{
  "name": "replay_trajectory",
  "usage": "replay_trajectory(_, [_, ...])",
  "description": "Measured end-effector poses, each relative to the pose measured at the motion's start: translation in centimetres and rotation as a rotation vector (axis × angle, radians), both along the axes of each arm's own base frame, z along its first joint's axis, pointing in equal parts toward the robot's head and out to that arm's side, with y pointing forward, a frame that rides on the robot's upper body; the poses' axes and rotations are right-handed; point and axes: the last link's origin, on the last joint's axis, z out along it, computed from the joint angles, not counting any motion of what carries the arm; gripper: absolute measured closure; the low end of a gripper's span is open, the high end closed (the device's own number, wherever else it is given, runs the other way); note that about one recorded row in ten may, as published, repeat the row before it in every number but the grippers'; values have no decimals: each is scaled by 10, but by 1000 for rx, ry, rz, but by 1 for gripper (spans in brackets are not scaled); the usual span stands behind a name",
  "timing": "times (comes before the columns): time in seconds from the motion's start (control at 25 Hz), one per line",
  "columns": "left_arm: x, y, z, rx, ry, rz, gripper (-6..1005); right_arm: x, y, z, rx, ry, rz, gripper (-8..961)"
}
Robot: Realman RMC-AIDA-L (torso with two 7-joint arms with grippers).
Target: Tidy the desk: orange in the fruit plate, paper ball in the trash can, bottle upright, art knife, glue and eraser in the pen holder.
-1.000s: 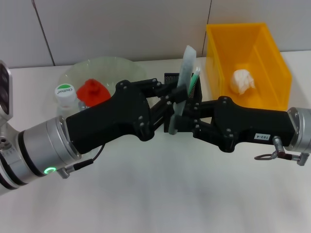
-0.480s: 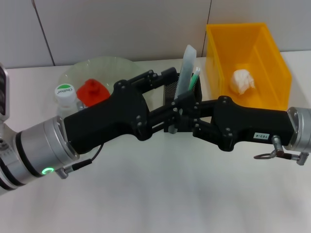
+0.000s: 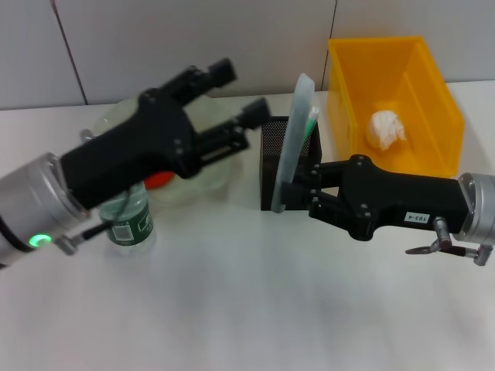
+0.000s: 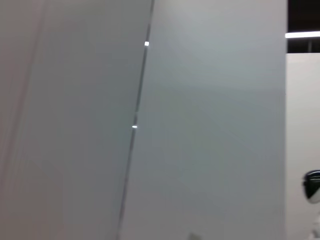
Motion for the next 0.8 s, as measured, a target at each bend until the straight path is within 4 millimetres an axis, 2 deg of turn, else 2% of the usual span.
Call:
replay_trajectory(0.24, [-33,14,17,78,60,113,187,5,1,2,20,-12,-25,792])
replay_trajectory(0.36, [-50,14,25,98,96,152,187,9,3,4,38,-23,-41,793])
replay_trajectory(0.52, [-70,2,33,74,130,173,188,13,6,10,64,-44,-68,793])
replay_trajectory(0.68, [-78,-9,35,54,140,157,188,16,12,16,96,-62,-95,792])
replay_trajectory(0.8, [-82,-26,32,16,155,118,189,18,18,19,120,-81,-119,792])
